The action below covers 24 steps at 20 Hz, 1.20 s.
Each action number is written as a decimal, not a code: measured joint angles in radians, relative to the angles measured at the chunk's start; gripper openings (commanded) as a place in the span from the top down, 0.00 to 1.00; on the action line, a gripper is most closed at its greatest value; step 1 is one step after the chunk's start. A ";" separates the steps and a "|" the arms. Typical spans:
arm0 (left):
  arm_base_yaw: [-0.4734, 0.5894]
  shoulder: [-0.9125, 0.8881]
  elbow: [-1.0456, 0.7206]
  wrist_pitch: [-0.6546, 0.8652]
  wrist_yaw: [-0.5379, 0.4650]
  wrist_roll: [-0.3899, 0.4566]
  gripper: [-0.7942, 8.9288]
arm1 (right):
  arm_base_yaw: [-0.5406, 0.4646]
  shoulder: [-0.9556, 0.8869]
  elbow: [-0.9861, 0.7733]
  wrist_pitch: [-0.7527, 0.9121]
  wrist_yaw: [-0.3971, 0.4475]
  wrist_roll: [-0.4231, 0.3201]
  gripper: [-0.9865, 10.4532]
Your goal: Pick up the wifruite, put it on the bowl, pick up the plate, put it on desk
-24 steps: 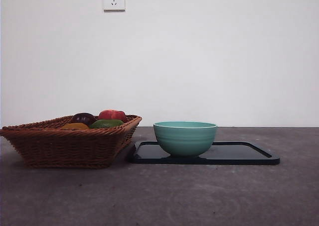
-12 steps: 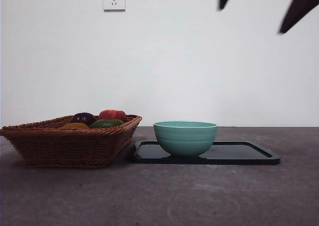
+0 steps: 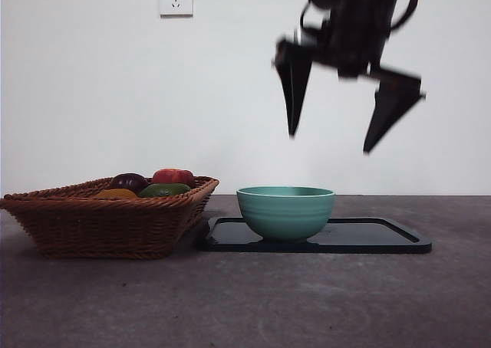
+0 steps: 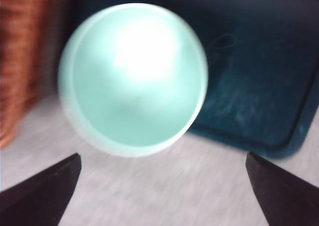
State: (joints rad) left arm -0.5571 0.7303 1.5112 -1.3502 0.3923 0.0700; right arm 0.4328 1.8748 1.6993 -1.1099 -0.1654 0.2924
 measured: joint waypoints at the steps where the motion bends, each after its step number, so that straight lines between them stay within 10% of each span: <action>1: -0.004 0.000 0.000 0.000 0.000 0.000 0.31 | -0.010 0.028 0.000 0.011 0.000 -0.005 0.40; 24: -0.005 -0.001 0.000 0.000 0.000 0.000 0.31 | -0.055 0.200 0.000 0.169 -0.067 -0.034 0.91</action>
State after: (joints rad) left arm -0.5617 0.7296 1.5112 -1.3502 0.3927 0.0700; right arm 0.3775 2.0747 1.6997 -0.9409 -0.2325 0.2588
